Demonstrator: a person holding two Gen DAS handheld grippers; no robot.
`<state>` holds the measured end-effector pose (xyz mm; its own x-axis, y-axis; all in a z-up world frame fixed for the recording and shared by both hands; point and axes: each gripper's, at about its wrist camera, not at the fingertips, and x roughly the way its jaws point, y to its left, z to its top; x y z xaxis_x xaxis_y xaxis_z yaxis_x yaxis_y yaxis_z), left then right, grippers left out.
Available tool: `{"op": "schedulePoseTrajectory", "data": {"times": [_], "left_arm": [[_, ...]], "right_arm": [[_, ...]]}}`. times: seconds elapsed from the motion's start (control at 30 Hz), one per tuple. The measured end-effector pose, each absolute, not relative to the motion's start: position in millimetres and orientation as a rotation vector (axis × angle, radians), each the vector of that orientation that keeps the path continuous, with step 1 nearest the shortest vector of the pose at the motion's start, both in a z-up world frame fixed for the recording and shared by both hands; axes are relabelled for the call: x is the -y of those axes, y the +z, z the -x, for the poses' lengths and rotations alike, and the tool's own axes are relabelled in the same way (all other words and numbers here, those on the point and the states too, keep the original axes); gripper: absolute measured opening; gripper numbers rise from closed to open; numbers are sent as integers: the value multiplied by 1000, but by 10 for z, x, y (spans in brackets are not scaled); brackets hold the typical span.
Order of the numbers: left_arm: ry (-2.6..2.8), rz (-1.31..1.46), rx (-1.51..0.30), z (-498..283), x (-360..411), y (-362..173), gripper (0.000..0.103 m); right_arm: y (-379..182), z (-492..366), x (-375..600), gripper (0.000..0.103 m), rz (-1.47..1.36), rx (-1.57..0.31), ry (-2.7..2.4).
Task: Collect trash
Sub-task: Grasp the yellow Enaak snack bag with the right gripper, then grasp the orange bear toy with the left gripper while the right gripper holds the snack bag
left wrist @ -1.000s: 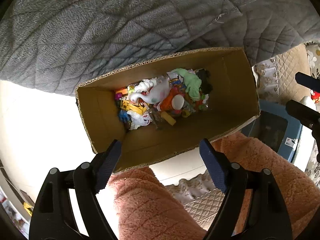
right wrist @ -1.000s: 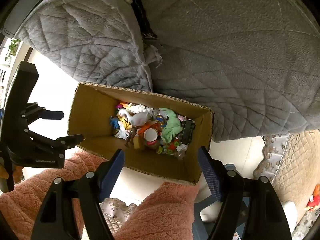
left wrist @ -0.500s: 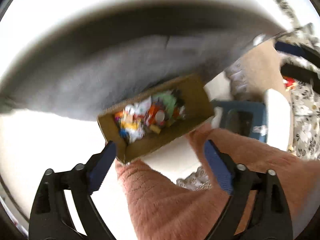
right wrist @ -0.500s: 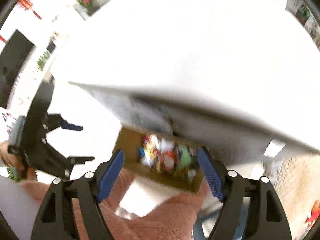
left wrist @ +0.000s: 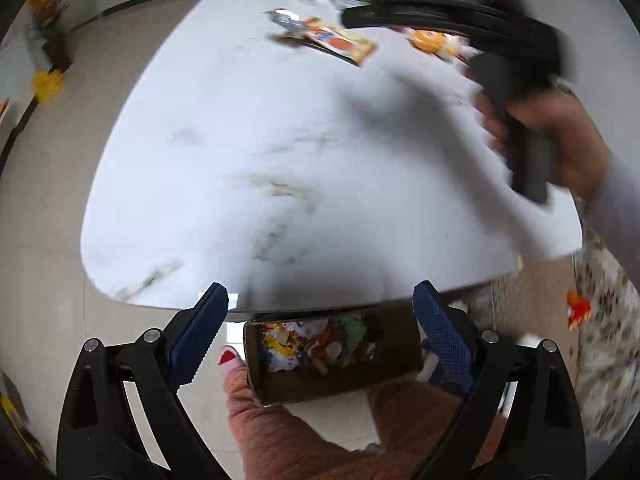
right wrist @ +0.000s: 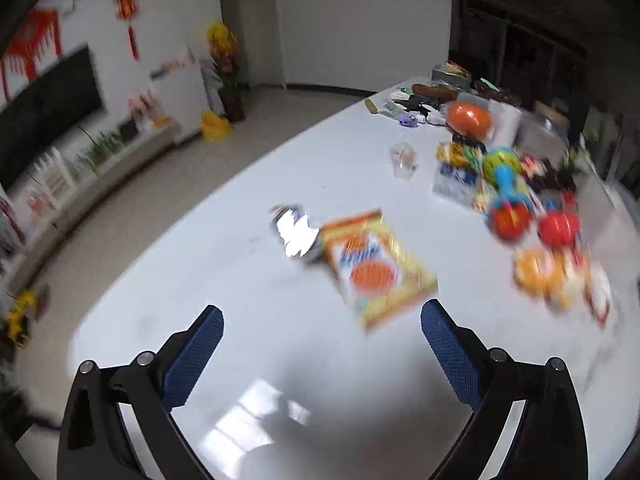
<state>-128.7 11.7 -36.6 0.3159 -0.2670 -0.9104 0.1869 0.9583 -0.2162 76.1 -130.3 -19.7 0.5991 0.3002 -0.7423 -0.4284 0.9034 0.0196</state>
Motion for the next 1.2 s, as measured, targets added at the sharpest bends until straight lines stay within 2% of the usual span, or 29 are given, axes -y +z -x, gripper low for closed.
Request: {"op": "schedulePoseTrajectory", "data": {"times": [0.1, 0.2, 0.27, 0.3, 0.33, 0.4, 0.57, 0.73, 0.9, 1.07, 1.2], "left_arm": [[-271, 102, -1198, 1321, -202, -335, 91], [-238, 117, -1197, 1356, -320, -362, 91], [-228, 148, -1217, 1373, -391, -413, 91], [-225, 155, -1224, 1369, -437, -418, 91], [-220, 158, -1230, 1367, -477, -426, 91], [-210, 141, -1227, 1338, -532, -418, 91], [-221, 147, -1193, 1143, -554, -327, 91], [-305, 107, -1165, 693, -271, -271, 91], [-445, 105, -1152, -31, 493, -285, 91], [-537, 54, -1122, -744, 1494, -324, 91], [-492, 256, -1236, -1424, 2021, -422, 91]], "right_arm": [[-406, -1355, 1073, 97, 187, -904, 404], [-563, -1595, 804, 87, 243, -937, 428], [-661, -1677, 644, 69, 291, -964, 434], [-737, -1742, 586, 33, 318, -999, 422], [-787, -1787, 565, 9, 315, -1042, 428], [-657, -1795, 677, 2, 213, -1045, 435], [-58, -1276, 1335, 1, 6, -936, 479], [360, -266, 2357, 1, -140, -879, 389], [475, 604, 3265, 2, -248, -846, 194], [379, 1140, 3749, 2, -355, -829, 77], [240, 1344, 3886, 3, -418, -831, 63]]}}
